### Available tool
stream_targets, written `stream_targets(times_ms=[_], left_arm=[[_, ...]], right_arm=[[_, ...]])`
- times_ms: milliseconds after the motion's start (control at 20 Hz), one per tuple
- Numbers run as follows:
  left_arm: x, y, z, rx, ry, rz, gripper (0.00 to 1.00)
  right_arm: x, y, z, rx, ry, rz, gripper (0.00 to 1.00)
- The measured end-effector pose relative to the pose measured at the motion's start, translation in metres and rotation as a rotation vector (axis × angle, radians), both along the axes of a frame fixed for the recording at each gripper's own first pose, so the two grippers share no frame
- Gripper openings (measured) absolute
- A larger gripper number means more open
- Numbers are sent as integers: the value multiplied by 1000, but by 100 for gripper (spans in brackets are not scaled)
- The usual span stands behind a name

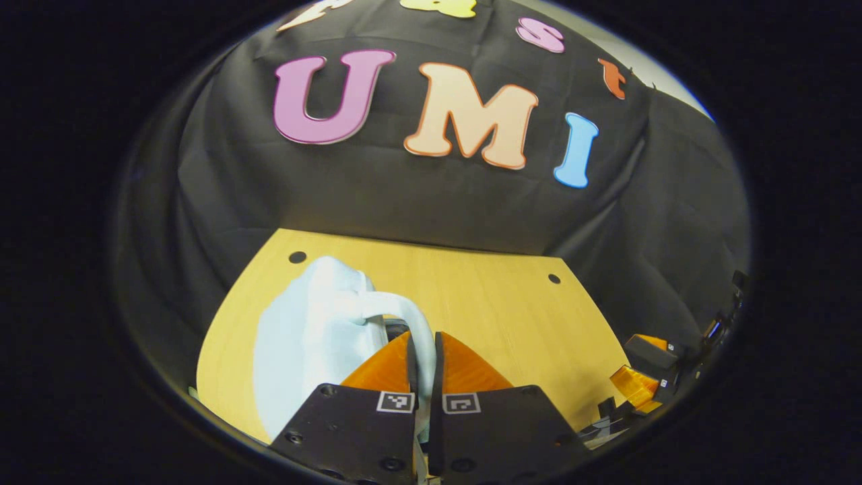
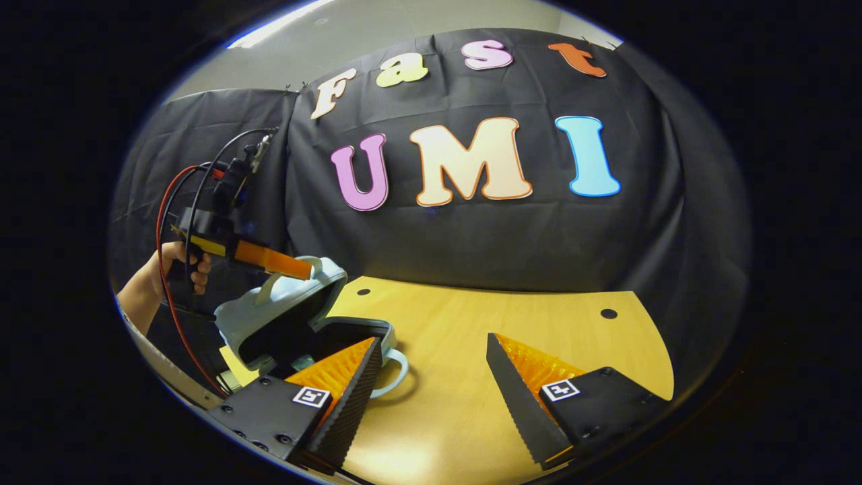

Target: First open the suitcase, pack the skin care products into it, and then close the suitcase.

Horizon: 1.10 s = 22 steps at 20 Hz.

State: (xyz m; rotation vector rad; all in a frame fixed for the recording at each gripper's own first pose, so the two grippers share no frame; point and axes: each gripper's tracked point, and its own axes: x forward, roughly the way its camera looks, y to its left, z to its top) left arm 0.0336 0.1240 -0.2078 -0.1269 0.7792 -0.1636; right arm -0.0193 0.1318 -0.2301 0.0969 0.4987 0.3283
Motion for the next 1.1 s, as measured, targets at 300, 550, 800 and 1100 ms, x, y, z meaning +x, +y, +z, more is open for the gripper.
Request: stream_targets(times_ms=[300, 550, 800, 1100], left_arm=[[-17, -62, -37, -64, 98, -93, 28], [17, -88, 7, -35, -167, -66, 83], [35, -85, 64, 102, -458, 12, 95], [36, -72, 97, 153, -625, 97, 94]], right_arm=[[-2, -31, 0, -14, 3, -28, 98], [18, -47, 28, -14, -78, -63, 98], [54, -49, 85, -7, -259, -146, 98], [81, -43, 125, -35, -382, -227, 98]])
